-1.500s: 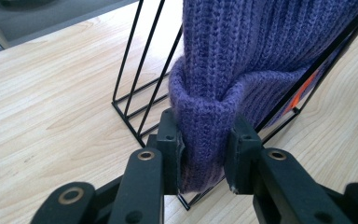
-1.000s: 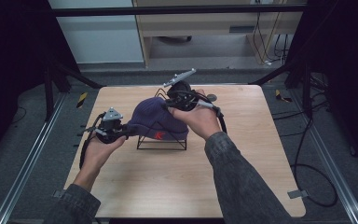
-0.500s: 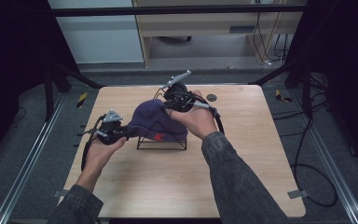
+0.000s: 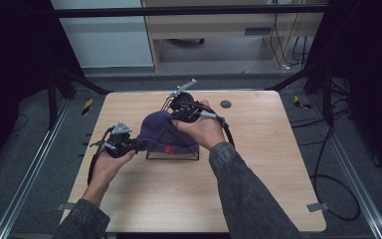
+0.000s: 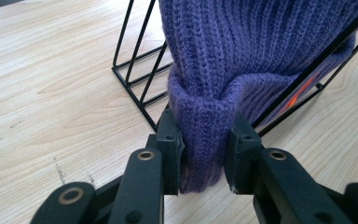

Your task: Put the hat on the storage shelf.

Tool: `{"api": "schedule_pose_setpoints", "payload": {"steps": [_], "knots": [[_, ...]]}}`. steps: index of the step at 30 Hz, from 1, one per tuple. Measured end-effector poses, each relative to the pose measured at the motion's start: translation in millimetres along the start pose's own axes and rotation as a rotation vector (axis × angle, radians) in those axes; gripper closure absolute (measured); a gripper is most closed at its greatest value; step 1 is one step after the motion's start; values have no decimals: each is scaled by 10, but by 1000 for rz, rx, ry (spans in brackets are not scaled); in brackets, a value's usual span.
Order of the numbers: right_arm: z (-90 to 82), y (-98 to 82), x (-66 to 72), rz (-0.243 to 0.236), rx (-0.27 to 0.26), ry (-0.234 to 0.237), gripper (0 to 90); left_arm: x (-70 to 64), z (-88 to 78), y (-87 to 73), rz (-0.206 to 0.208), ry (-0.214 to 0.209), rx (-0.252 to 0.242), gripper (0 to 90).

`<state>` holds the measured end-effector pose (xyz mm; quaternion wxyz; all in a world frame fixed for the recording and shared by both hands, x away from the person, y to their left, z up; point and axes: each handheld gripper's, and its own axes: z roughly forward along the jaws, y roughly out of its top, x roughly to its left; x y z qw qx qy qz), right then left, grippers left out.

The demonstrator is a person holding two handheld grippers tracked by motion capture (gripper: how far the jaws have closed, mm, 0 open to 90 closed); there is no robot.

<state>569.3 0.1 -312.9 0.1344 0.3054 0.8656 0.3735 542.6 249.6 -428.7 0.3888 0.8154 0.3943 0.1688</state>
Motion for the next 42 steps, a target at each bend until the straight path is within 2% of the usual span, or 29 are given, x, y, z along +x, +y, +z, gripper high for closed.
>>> {"api": "schedule_pose_setpoints", "payload": {"steps": [4, 10, 25, 31, 35, 36, 37, 38, 39, 42], "knots": [[3, 2, 4, 7, -3, -2, 700, -2, 2, 0, -8, -15, -14, 700], [-17, -2, 1, 20, -16, 3, 663, 1, 9, -14, -2, -9, -11, 699], [-163, -16, 9, 21, -52, 9, 675, 7, 107, -58, 4, 2, 39, 676], [-190, -16, -4, 31, -61, -2, 654, 35, 132, -135, -32, 10, 40, 645], [-209, -3, 3, 29, -65, -4, 635, 28, 112, -169, -39, 21, 25, 573], [-215, -2, 3, 32, -67, -4, 631, 23, 95, -175, -39, 29, 20, 542], [-230, -5, 0, 33, -70, -7, 623, 16, 73, -182, -42, 40, 15, 464], [-230, -5, 0, 33, -70, -7, 623, 9, 53, -190, -46, 52, 9, 464], [-240, -8, -1, 31, -70, -9, 616, -1, 11, -203, -42, 75, 3, 418], [-291, -15, -7, 39, -76, -19, 584, -10, -105, -237, -49, 98, -12, 304]]}}
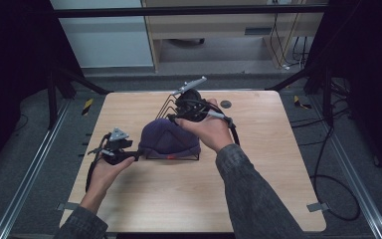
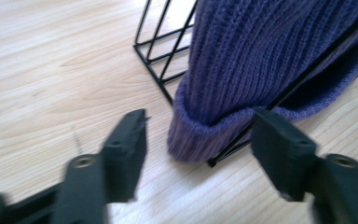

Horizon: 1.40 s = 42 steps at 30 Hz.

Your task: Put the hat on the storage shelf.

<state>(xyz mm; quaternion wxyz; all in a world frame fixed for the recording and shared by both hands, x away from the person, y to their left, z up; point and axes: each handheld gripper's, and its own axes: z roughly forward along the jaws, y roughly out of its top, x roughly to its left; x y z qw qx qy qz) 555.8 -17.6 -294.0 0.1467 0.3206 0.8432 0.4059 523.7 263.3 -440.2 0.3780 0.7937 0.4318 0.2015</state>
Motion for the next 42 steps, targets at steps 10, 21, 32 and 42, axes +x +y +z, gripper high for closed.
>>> {"api": "schedule_pose_setpoints", "payload": {"steps": [10, 21, 32, 42], "knots": [[-100, -28, -56, 20, -39, -37, 434, 29, -138, -267, -60, 37, 1, 101], [-232, -15, -11, 42, -60, -43, 237, 51, -40, -471, -12, 33, 105, 49], [-545, -228, -119, 59, -127, -124, 125, 64, -10, -550, -16, 61, 156, 46], [-776, -638, -343, 111, -157, -185, 114, 150, -18, -584, -54, 102, 183, 47]]}}
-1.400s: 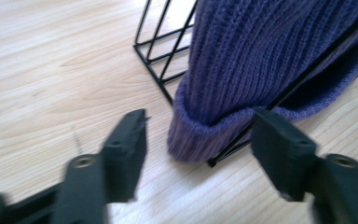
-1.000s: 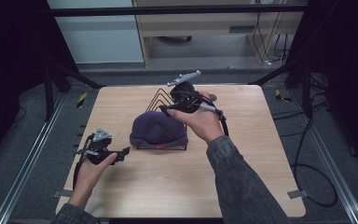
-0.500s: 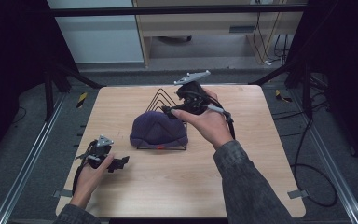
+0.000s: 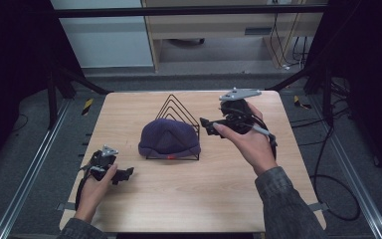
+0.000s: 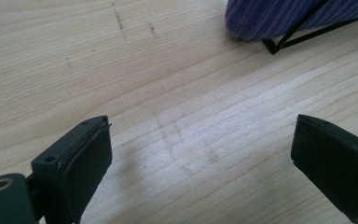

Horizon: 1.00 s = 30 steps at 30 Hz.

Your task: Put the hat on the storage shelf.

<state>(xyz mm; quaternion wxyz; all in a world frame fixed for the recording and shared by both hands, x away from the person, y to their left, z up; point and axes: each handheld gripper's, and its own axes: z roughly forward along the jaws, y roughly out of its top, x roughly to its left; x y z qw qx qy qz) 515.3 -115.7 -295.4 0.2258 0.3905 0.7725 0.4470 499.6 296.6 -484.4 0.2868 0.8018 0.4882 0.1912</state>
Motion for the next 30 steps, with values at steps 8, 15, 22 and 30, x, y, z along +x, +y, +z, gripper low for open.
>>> {"api": "schedule_pose_setpoints", "payload": {"steps": [8, 15, 22, 30], "knots": [[-82, -336, -238, 37, 27, -23, 81, 14, 43, -23, -9, 3, 36, 45], [-107, -870, -498, 63, 102, -75, 83, 0, 59, -15, -19, -12, 41, 44], [-104, -1333, -688, 129, 151, -59, 77, 3, 72, -27, -17, -9, 55, 44], [-67, -1675, -739, 167, 182, -47, 76, -23, 91, -24, -5, -14, 67, 43]]}}
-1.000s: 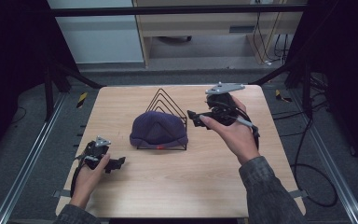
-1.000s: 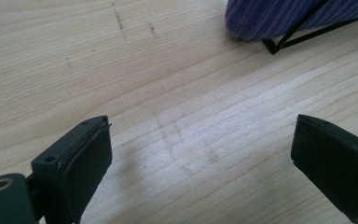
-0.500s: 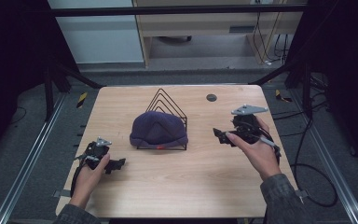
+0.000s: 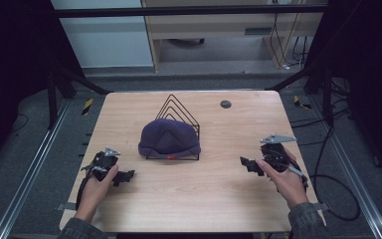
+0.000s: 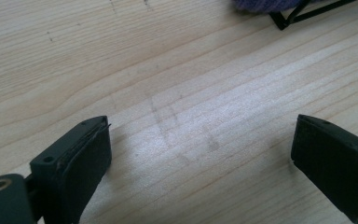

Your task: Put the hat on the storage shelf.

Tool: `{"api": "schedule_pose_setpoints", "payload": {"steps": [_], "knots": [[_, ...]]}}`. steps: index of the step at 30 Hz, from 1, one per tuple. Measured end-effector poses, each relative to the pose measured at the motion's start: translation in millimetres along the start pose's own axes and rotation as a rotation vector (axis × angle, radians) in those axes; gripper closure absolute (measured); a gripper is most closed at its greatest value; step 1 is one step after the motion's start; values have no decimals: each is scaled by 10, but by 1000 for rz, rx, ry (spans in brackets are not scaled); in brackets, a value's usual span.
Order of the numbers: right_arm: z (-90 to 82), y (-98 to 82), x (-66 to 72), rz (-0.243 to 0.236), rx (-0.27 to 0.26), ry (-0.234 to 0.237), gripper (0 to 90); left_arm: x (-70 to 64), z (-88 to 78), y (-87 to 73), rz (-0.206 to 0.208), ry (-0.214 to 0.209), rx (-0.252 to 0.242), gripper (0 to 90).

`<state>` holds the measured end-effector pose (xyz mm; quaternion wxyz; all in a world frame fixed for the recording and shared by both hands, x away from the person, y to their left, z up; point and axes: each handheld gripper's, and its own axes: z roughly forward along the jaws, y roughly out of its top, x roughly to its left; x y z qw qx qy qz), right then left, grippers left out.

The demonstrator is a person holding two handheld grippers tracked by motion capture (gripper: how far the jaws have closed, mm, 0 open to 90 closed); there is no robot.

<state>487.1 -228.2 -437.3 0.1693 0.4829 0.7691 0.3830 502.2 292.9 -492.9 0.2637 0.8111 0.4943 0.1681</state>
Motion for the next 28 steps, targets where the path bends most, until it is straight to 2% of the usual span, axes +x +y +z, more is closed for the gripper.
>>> {"api": "schedule_pose_setpoints", "payload": {"steps": [2, 3, 8, 11, 15, 19, 21, 23, 24, 28], "knots": [[61, -131, -28, 10, 19, 13, 76, -2, 8, -5, 4, 0, 5, 40], [61, -131, -28, 10, 19, 13, 76, -2, 8, -5, 4, 0, 5, 38], [189, -346, -59, 22, 46, -3, 92, -8, 25, -16, 11, 3, -1, 8], [256, -429, -65, 50, 58, -4, 109, -5, 30, -25, 16, 1, -10, 0], [339, -511, -65, 49, 93, -12, 106, -2, 38, -34, 13, -3, -21, 0], [384, -539, -32, 14, 92, -38, 80, -4, 40, -35, 15, -5, -24, 0], [393, -547, -8, 12, 85, -46, 72, -5, 41, -35, 15, -5, -25, 0], [428, -582, 50, -22, 63, -77, 46, -8, 39, -38, 15, -4, -25, 0], [467, -611, 101, -49, 46, -108, 24, -13, 40, -39, 14, -4, -28, 0], [476, -608, 113, -41, 44, -116, 19, -25, 36, -50, 16, -9, -31, 0]]}}
